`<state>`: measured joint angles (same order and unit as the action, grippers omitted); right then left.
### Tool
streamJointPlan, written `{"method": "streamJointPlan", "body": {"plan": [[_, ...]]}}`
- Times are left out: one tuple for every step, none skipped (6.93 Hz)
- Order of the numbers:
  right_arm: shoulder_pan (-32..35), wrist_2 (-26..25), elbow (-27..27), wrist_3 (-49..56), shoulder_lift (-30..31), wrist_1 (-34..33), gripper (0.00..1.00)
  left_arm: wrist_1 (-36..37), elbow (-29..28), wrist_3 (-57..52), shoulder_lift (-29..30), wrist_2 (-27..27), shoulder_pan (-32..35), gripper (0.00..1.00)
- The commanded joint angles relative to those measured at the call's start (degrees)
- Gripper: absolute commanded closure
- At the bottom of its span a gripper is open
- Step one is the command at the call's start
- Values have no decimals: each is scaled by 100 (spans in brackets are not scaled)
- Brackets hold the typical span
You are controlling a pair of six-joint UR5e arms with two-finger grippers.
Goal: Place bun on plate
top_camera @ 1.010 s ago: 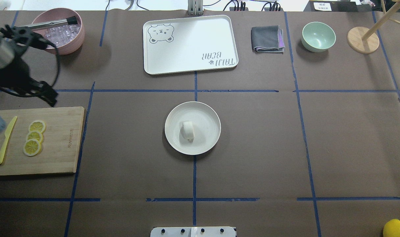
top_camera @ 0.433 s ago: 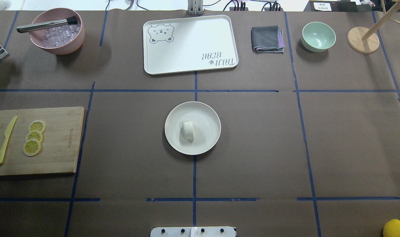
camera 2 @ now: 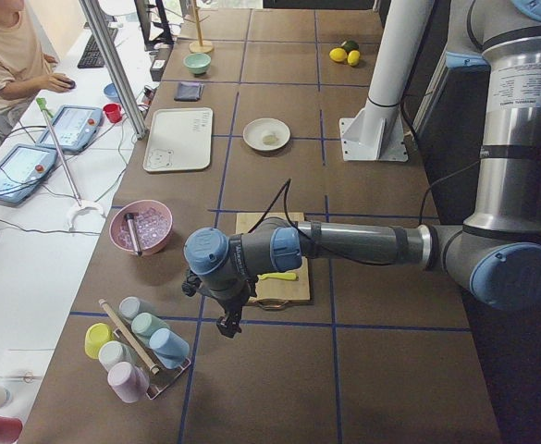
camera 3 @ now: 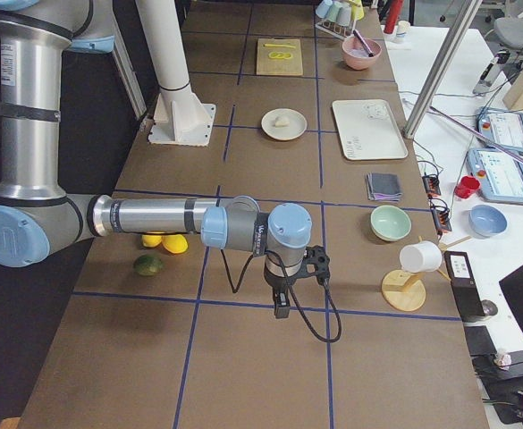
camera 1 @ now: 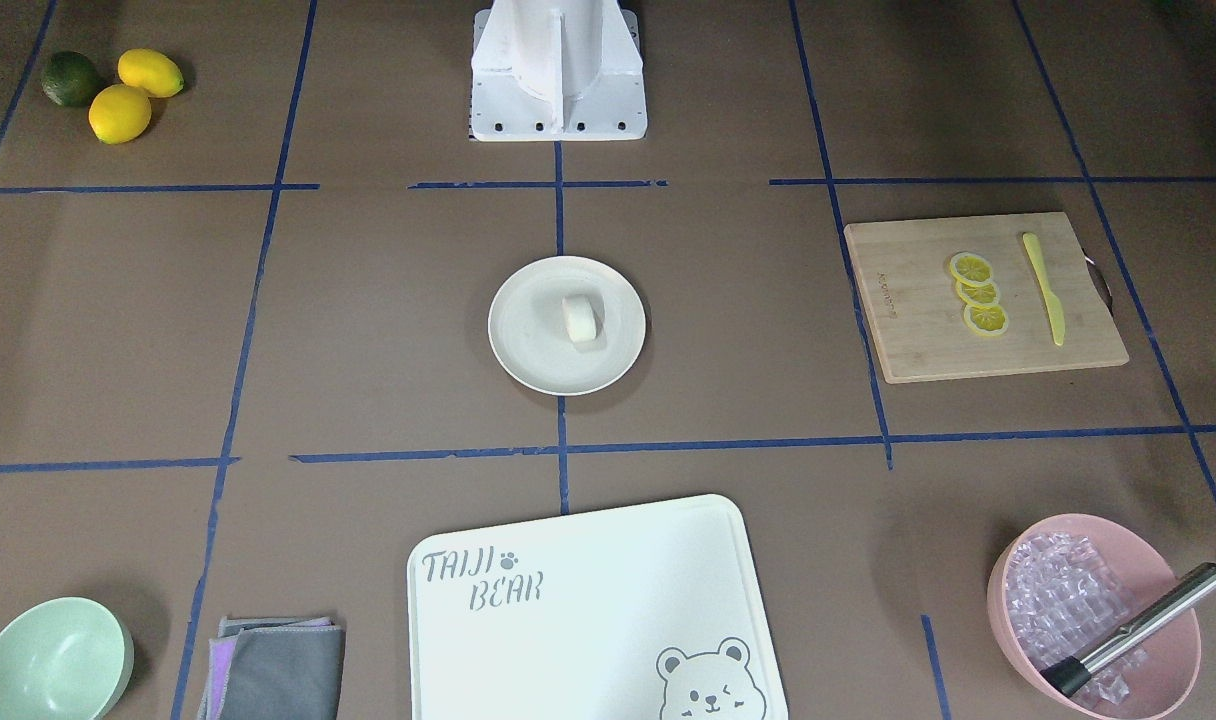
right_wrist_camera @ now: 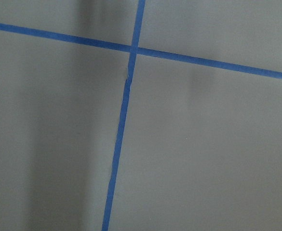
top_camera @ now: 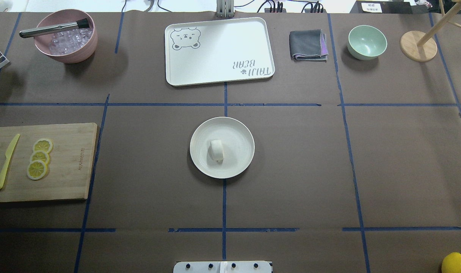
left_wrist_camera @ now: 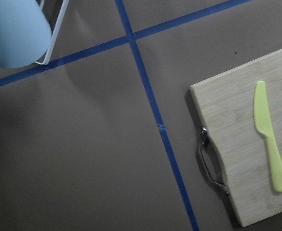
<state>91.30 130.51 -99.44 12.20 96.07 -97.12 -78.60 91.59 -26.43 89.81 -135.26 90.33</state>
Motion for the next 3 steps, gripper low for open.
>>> {"method": "streamJointPlan", "body": {"plan": [[2, 1, 3, 2, 0, 0, 0, -199, -80, 182, -17, 17, 178, 0], [2, 1, 3, 2, 0, 0, 0, -208, -89, 182, -17, 26, 178, 0], [2, 1, 3, 2, 0, 0, 0, -208, -98, 182, -25, 26, 178, 0]]}}
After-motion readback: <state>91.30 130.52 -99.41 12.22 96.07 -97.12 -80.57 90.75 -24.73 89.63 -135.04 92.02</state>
